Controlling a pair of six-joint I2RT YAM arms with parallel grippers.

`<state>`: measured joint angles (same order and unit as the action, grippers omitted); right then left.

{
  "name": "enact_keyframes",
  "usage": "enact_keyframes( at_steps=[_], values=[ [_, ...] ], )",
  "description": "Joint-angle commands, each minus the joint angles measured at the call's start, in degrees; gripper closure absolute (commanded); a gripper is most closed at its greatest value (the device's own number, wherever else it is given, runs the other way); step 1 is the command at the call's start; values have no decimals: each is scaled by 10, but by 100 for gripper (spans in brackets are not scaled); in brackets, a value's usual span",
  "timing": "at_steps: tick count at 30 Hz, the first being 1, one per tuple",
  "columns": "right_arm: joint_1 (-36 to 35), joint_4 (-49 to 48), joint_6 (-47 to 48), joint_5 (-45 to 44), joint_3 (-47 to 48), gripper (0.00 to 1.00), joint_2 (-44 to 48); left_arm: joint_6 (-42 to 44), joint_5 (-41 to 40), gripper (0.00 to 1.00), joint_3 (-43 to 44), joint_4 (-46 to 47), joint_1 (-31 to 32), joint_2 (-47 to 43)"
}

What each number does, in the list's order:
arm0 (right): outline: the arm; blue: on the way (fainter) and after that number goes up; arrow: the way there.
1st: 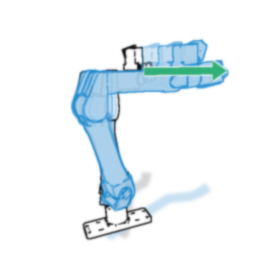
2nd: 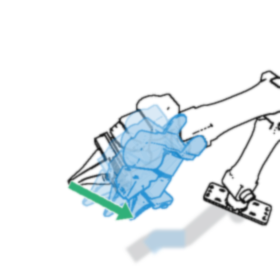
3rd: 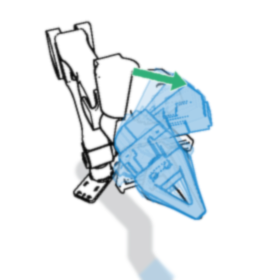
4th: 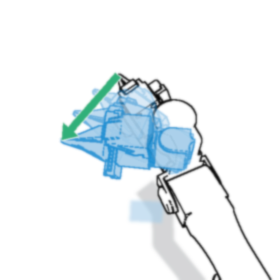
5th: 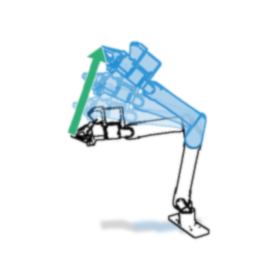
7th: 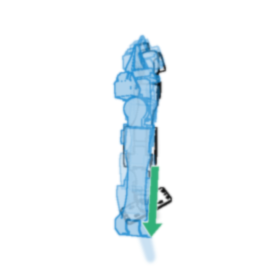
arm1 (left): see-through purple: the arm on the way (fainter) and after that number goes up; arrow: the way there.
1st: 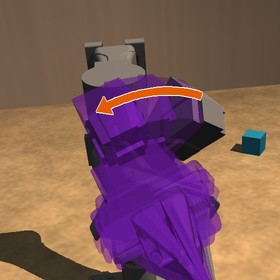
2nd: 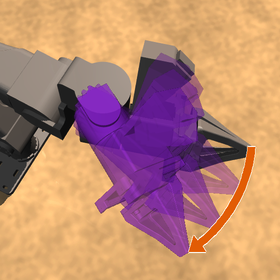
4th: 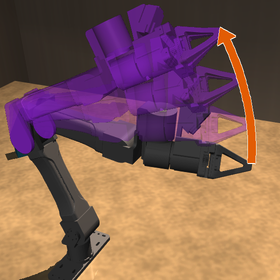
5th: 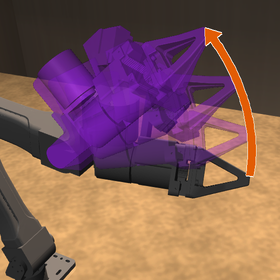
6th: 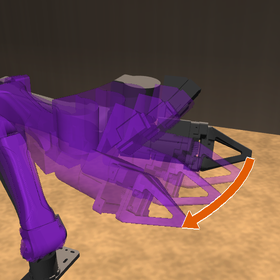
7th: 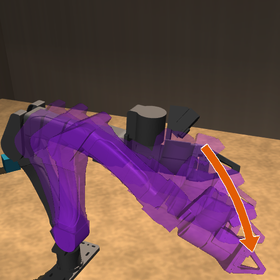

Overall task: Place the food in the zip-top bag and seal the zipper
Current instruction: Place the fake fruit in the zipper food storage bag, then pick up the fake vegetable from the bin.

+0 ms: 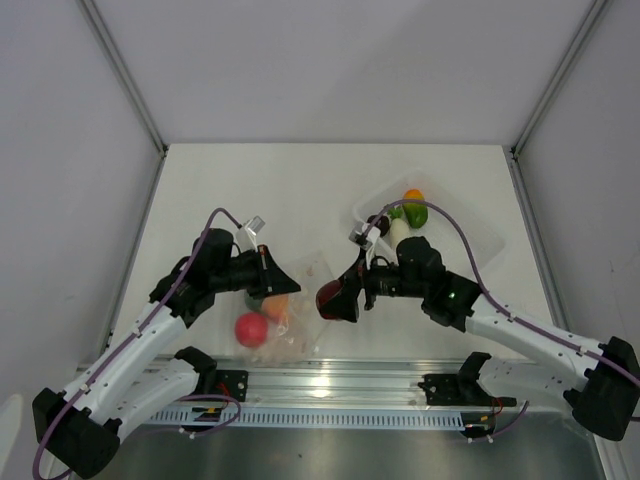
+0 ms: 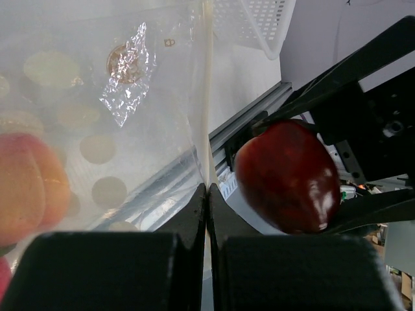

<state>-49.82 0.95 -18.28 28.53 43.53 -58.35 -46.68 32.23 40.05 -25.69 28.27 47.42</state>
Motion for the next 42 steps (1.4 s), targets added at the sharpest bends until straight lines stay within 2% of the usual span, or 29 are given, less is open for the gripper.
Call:
enact_keyframes(
  at_steps=[1,3,5,6,11,12,13,15,26,30,36,37,42],
  values=[
    [-24,-76,-15,-31,-10,87,-18,-17,18,100,17,18,4,-5],
    [-32,-90,-32,-49,-14,83,-29,-20,19,99,17,20,5,-5],
    [-41,-101,-42,-73,-12,75,-48,-21,18,99,17,19,6,-7],
    [-43,-102,-52,-88,-9,62,-54,-21,17,100,18,16,7,-8],
    [-47,-117,-69,-110,-4,37,-77,-21,14,99,16,13,8,-15],
    [-46,-115,-73,-115,-2,16,-81,-22,13,99,17,12,8,-16],
    [-47,-106,-74,-125,4,9,-83,-21,13,99,16,12,8,-17],
    [-47,-89,-73,-133,10,1,-89,-21,14,99,17,12,8,-18],
    [-47,-39,-64,-172,38,1,-78,-20,16,99,13,15,8,-16],
    [-35,21,-55,-217,68,1,-59,-16,14,99,13,9,8,-19],
    [66,132,-66,-318,118,1,-55,-16,15,99,19,9,8,-21],
    [109,142,-66,-320,127,1,-61,-16,15,99,18,9,7,-21],
    [239,211,-69,-305,161,10,-112,-14,15,99,13,7,7,-21]
  ],
)
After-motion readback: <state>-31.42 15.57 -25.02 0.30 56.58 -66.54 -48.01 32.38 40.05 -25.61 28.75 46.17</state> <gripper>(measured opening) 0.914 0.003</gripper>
